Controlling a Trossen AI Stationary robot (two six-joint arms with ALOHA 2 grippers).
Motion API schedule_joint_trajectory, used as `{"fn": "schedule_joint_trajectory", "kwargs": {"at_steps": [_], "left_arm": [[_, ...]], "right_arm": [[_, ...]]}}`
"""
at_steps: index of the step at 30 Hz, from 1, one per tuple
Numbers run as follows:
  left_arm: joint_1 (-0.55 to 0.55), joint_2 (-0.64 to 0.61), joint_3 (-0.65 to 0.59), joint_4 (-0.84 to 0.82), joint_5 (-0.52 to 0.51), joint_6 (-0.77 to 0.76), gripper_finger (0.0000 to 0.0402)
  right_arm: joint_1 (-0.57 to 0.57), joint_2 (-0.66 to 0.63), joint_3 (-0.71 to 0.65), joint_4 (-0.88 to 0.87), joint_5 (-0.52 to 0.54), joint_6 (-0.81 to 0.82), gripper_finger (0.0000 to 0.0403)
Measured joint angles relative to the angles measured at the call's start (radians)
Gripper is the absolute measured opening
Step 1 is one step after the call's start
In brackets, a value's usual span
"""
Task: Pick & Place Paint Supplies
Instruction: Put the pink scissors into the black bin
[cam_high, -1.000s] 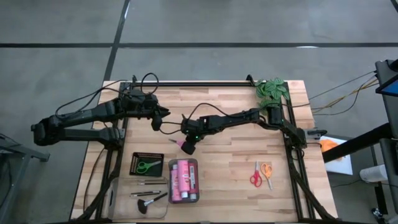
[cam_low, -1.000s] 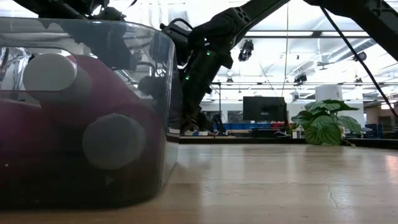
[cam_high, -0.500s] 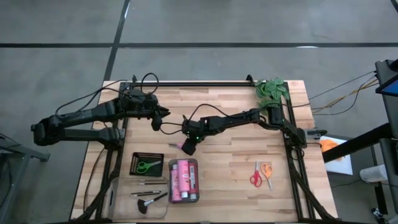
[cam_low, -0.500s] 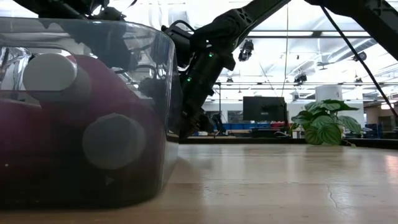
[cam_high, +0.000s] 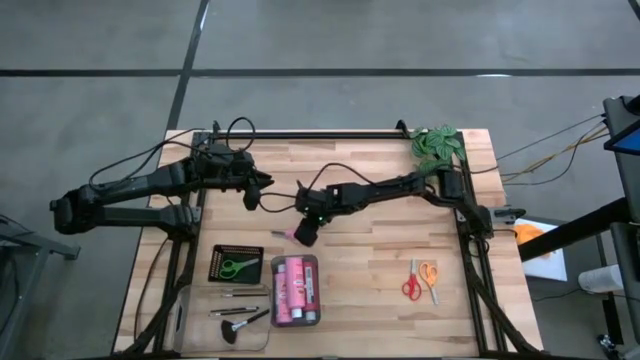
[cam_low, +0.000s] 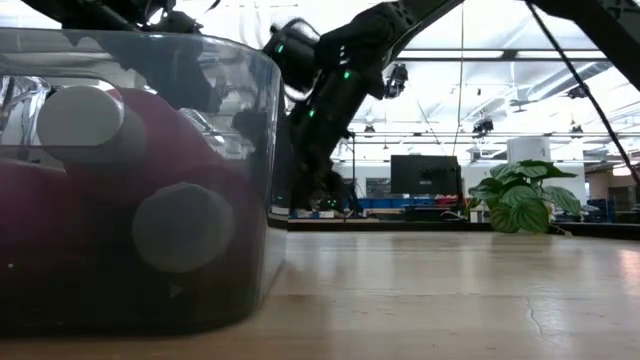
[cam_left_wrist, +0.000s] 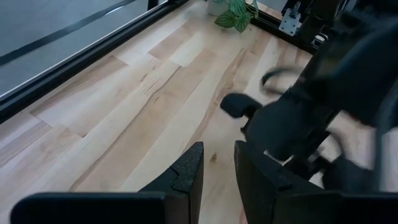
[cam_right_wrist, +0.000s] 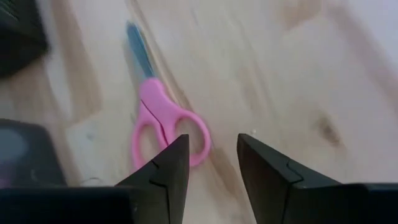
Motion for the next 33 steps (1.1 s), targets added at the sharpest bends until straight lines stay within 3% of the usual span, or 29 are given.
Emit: {"fn": "schedule_joint_trajectory", "kwargs": {"at_steps": [7, 21, 33], "left_arm": [[0.000, 0.000, 0.000, -0.011, 0.000, 0.000, 0.0093], [0.000, 0.000, 0.000, -0.026, 0.000, 0.000, 0.0093], [0.000, 0.000, 0.000, -0.033, 0.000, 0.000, 0.0093]], "right_arm": [[-0.003, -0.110, -0.157, 0.177, 0.020, -0.016, 0.0133], [-0.002, -0.512, -0.825, 0.816, 0.069, -0.013, 0.0133], [0.016, -0.899, -1.159, 0.939, 0.067, -0.130, 0.0133]]}}
